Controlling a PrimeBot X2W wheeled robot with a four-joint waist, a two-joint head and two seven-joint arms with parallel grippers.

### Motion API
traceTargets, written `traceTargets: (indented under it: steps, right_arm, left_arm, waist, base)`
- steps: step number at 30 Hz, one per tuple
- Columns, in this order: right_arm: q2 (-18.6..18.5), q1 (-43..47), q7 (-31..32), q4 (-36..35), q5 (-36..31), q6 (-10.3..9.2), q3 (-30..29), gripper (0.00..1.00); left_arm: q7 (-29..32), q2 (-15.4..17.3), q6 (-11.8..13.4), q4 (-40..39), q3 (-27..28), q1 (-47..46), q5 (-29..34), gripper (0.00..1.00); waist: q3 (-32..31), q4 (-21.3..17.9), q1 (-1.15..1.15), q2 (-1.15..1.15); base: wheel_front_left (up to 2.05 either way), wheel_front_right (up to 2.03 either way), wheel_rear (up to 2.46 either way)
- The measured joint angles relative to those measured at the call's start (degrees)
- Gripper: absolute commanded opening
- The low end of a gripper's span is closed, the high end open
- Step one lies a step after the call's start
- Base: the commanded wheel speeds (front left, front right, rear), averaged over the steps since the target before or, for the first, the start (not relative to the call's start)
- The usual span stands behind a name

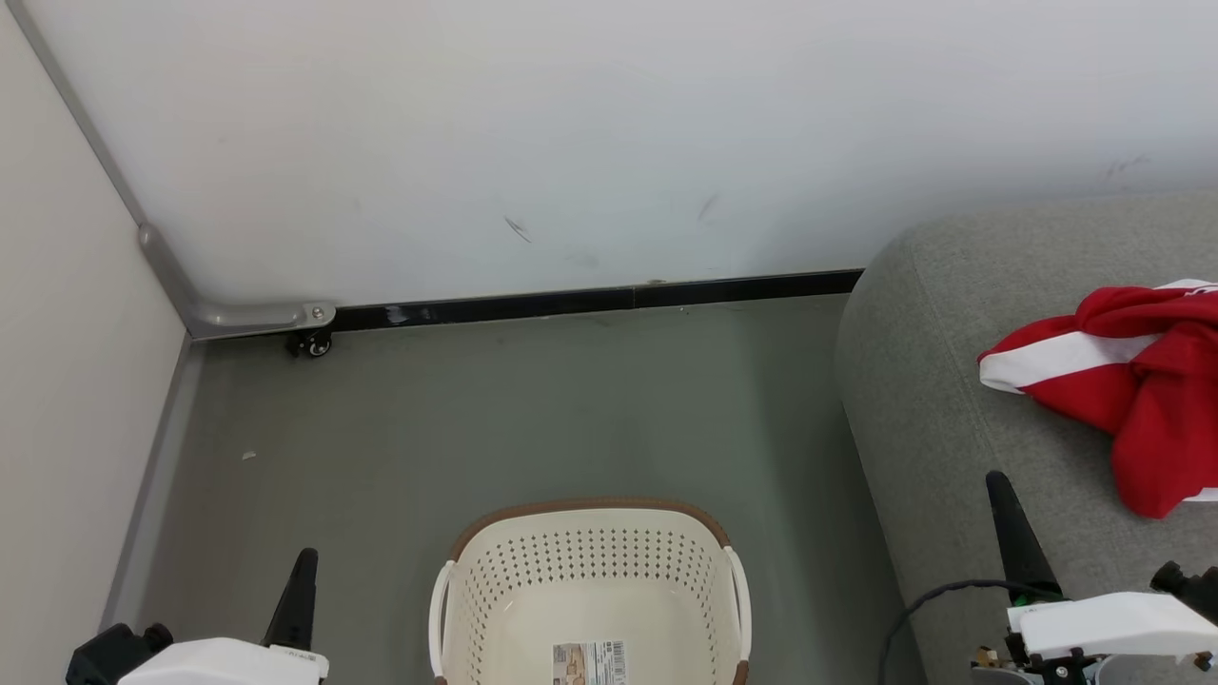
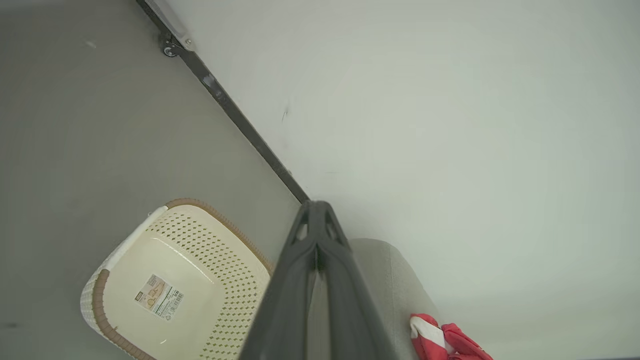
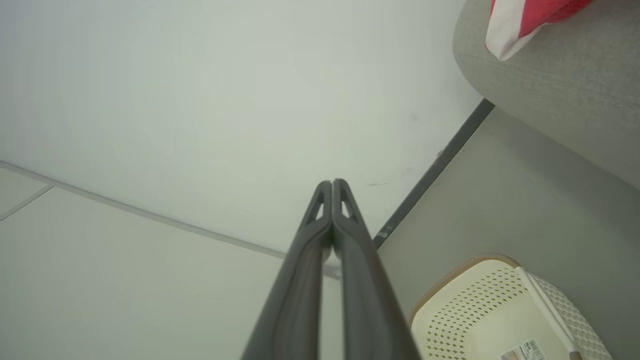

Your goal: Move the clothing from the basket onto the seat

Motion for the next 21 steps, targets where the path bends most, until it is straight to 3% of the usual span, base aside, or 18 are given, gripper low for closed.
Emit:
traceTargets:
  steps: [21]
  right_arm:
    - [-0.83,-2.47,1.35,1.00,17.38,0.00,-1.32,0.00]
  left_arm:
    - [4.16,-1.53,-4.26,0.01,3.80,-2.05,-16.46,0.00]
  waist:
    - [0.83,0.11,-0.09,0.00]
  base:
    - [0.00,0.00,0.00]
